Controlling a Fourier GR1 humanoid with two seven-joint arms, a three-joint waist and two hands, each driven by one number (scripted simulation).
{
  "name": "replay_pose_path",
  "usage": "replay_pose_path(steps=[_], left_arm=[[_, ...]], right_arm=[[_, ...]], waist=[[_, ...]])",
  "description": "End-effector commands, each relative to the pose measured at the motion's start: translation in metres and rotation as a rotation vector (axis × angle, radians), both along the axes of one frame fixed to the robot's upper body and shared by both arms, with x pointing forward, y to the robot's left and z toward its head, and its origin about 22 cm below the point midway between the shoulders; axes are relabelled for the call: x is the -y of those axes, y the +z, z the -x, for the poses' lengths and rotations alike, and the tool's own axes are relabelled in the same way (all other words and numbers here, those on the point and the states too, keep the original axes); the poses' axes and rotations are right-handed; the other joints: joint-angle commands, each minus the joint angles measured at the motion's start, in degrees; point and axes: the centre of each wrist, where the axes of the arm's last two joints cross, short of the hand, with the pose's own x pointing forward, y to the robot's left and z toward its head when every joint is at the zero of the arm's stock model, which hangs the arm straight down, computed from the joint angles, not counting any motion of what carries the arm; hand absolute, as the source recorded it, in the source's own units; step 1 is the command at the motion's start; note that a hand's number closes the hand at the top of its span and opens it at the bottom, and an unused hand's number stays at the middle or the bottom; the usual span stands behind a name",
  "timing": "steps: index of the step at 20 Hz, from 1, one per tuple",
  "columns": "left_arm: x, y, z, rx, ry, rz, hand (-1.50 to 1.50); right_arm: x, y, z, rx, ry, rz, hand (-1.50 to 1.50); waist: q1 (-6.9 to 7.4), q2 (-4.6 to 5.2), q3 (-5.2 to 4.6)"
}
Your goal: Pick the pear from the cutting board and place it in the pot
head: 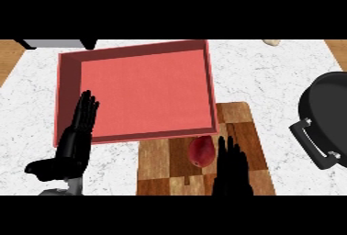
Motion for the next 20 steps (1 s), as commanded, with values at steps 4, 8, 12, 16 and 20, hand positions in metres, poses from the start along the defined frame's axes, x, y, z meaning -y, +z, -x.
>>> replay_pose_path(steps=[4, 8, 12, 16, 20], left_arm=[[0.000, -0.010, -0.014, -0.037, 0.004, 0.012, 0.00], [-0.011, -0.021, 0.004, -0.049, 0.015, 0.024, 0.00], [-0.001, -0.017, 0.000, -0.034, 0.015, 0.002, 0.00], [-0.010, -0.002, -0.014, -0.030, 0.004, 0.016, 0.00], [-0.001, -0.013, 0.001, -0.011, 0.032, 0.006, 0.00]], right_arm=[[-0.020, 0.005, -0.028, -0.035, -0.059, 0.010, -1.50], [-0.013, -0.013, -0.031, -0.057, -0.059, 0.002, -1.50], [-0.022, -0.008, -0.049, -0.047, -0.075, 0.009, -1.50], [-0.022, -0.031, -0.051, -0.027, -0.040, -0.005, -1.50], [-0.014, -0.041, -0.063, 0.082, -0.035, 0.131, 1.50]], waist=[[-0.50, 0.00, -0.11], [-0.45, -0.03, -0.10], [-0.31, -0.01, -0.10], [-0.44, -0.01, -0.09], [-0.35, -0.05, -0.09]])
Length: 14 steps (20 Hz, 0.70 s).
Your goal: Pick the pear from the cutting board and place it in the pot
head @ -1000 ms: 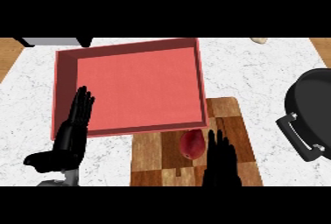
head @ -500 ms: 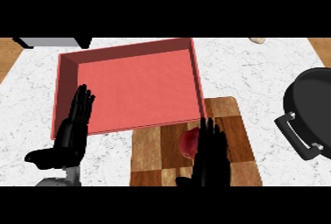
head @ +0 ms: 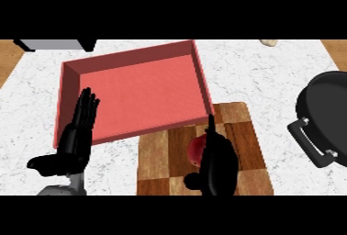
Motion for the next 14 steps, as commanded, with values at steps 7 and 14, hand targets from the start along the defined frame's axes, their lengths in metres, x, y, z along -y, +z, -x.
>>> replay_pose_path(steps=[7, 14], left_arm=[[-0.004, 0.002, 0.016, -0.067, -0.002, -0.005, 0.00], [-0.014, 0.004, -0.009, -0.040, -0.013, -0.002, 0.00]], right_arm=[[-0.004, -0.001, -0.002, 0.101, -0.060, 0.093, 1.50], [0.019, -0.003, 0.012, 0.071, 0.175, 0.145, 1.50]], waist=[[0.00, 0.47, -0.13], [-0.33, 0.62, -0.13]])
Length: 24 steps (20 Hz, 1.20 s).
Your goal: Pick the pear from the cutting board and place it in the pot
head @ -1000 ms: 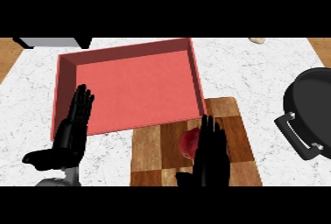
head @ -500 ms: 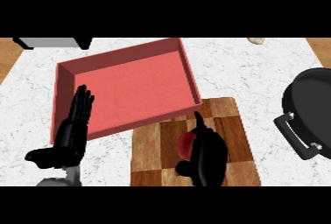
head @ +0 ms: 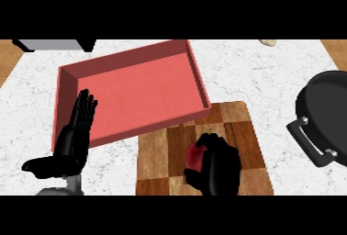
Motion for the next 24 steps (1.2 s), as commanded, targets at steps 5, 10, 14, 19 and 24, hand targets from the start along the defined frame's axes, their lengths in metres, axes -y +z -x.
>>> replay_pose_path(steps=[5, 10, 14, 19, 24], left_arm=[[-0.001, -0.002, 0.003, -0.033, -0.031, -0.010, 0.00], [-0.017, -0.006, 0.011, -0.054, 0.015, -0.005, 0.00], [0.008, -0.011, 0.017, -0.045, 0.028, -0.013, 0.00], [0.001, -0.013, 0.020, -0.050, 0.037, -0.010, 0.00], [0.000, -0.015, 0.011, -0.048, 0.009, 0.004, 0.00]], right_arm=[[0.041, -0.016, 0.028, -0.285, 0.533, 0.148, 1.50], [0.086, 0.046, 0.040, -0.086, 0.615, 0.112, 1.50], [0.087, 0.084, 0.055, 0.090, 0.577, 0.105, 1.50], [0.105, 0.117, 0.074, 0.160, 0.442, 0.143, 1.50], [0.127, 0.151, 0.060, 0.195, 0.301, 0.136, 1.50]], waist=[[1.56, 0.88, -0.15], [-0.21, 0.33, -0.19], [-0.51, 0.28, -0.19], [-0.51, 0.30, -0.20], [-0.05, 0.53, -0.22]])
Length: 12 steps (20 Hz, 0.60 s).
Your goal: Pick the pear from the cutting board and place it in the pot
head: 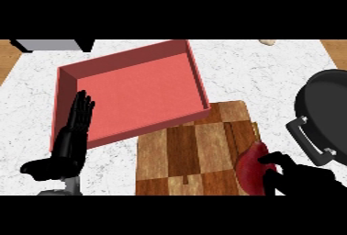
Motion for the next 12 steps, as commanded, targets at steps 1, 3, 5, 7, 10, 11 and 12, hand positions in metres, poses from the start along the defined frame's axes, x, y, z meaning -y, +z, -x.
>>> replay_pose_path(steps=[1, 3, 5, 7, 10, 11, 12], left_arm=[[-0.006, -0.008, 0.004, -0.047, -0.015, 0.012, 0.00], [0.010, -0.008, -0.009, -0.034, -0.002, 0.006, 0.00], [-0.015, -0.011, 0.004, -0.046, -0.017, 0.009, 0.00], [-0.010, -0.010, -0.004, -0.024, -0.013, 0.021, 0.00], [0.016, -0.016, -0.004, -0.047, 0.001, 0.010, 0.00], [0.016, -0.014, 0.006, -0.033, -0.019, 0.000, 0.00], [0.007, -0.018, -0.004, -0.042, -0.012, 0.013, 0.00]], right_arm=[[0.018, 0.020, -0.002, 0.046, -0.107, -0.025, 1.50], [0.041, 0.006, -0.012, 0.033, -0.147, -0.009, 1.50], [0.042, 0.025, -0.019, 0.047, -0.174, -0.035, 1.50], [0.075, 0.026, -0.033, 0.053, -0.213, -0.032, 1.50], [0.089, 0.026, -0.051, 0.023, -0.260, -0.046, 1.50], [0.100, 0.034, -0.055, 0.031, -0.267, -0.040, 1.50], [0.109, 0.027, -0.067, 0.024, -0.282, -0.046, 1.50]], waist=[[0.22, 0.33, -0.25], [-0.08, 0.40, -0.21], [0.39, 0.38, -0.25], [0.20, 0.47, -0.21], [0.22, 0.45, -0.23], [0.36, 0.39, -0.23], [0.37, 0.47, -0.23]])
